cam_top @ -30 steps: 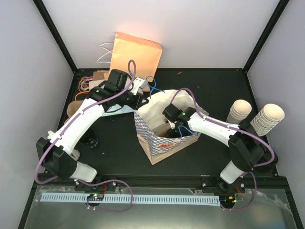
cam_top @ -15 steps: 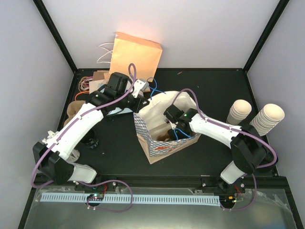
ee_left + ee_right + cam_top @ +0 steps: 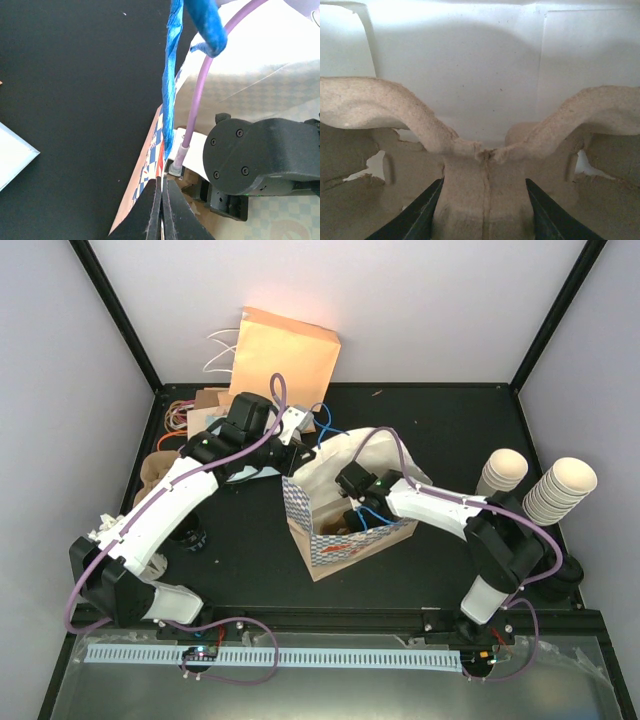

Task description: Pack the takeout coffee

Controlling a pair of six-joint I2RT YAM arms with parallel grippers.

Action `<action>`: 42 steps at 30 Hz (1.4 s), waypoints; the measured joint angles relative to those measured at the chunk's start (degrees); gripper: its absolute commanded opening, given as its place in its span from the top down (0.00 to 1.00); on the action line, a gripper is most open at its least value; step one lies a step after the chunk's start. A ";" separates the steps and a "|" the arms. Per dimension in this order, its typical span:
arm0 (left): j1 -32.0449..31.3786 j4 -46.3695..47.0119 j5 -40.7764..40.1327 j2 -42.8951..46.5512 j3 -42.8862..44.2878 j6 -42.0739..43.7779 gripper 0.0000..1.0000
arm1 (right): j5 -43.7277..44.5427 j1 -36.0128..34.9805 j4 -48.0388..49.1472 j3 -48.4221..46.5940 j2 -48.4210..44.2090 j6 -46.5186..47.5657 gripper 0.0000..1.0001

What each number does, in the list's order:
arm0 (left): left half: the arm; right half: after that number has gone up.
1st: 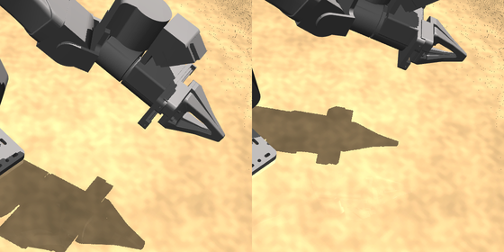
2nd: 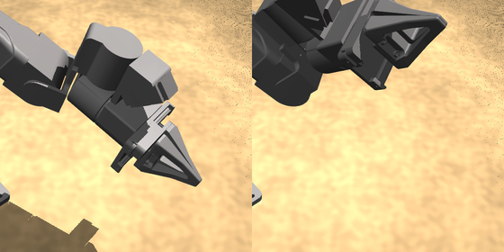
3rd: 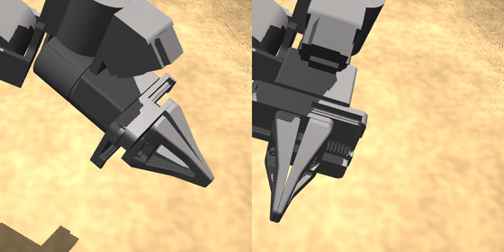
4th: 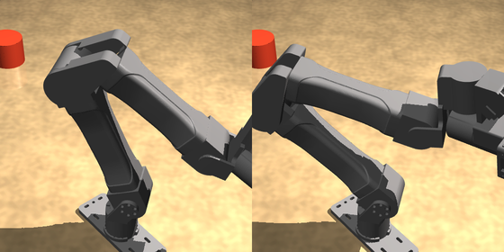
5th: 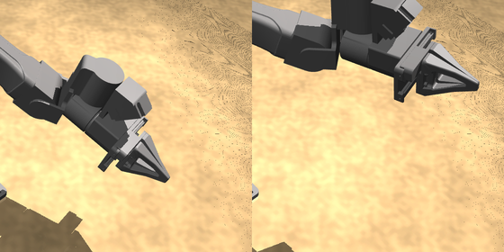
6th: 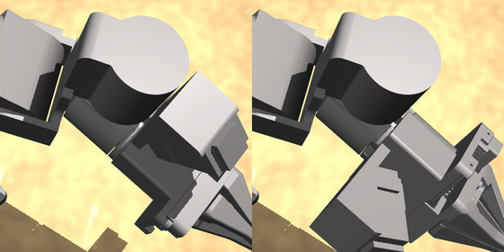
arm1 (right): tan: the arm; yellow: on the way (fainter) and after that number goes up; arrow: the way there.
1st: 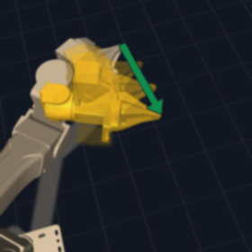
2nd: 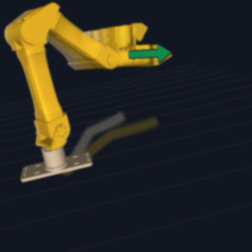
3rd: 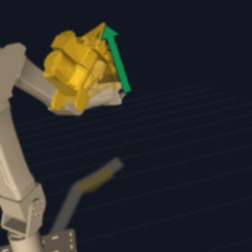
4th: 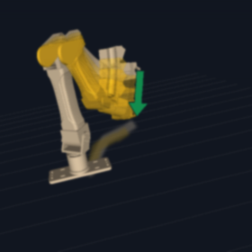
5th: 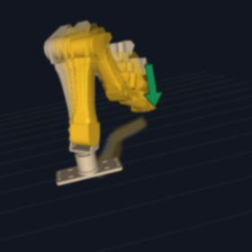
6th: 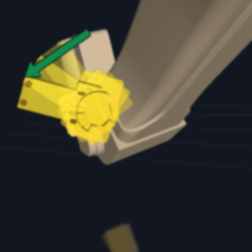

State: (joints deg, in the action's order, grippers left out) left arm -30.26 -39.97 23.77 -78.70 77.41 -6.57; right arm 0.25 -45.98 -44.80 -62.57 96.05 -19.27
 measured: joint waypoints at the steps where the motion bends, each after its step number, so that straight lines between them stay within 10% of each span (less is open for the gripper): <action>1: -0.02 0.07 0.00 0.00 0.00 -0.07 0.98 | 0.02 -0.02 0.33 0.24 0.13 -0.15 0.59; 34: -0.26 0.39 0.63 0.00 0.00 -0.76 0.98 | 0.04 -0.94 7.23 3.74 4.52 -0.83 0.49; 42: -0.28 0.42 0.90 0.00 0.00 -0.76 0.98 | -0.90 -1.75 7.98 3.67 4.59 -0.85 0.07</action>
State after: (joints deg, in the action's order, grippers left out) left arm -30.55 -39.55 24.67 -78.70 77.41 -7.33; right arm -0.64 -47.72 -36.82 -58.89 100.64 -20.12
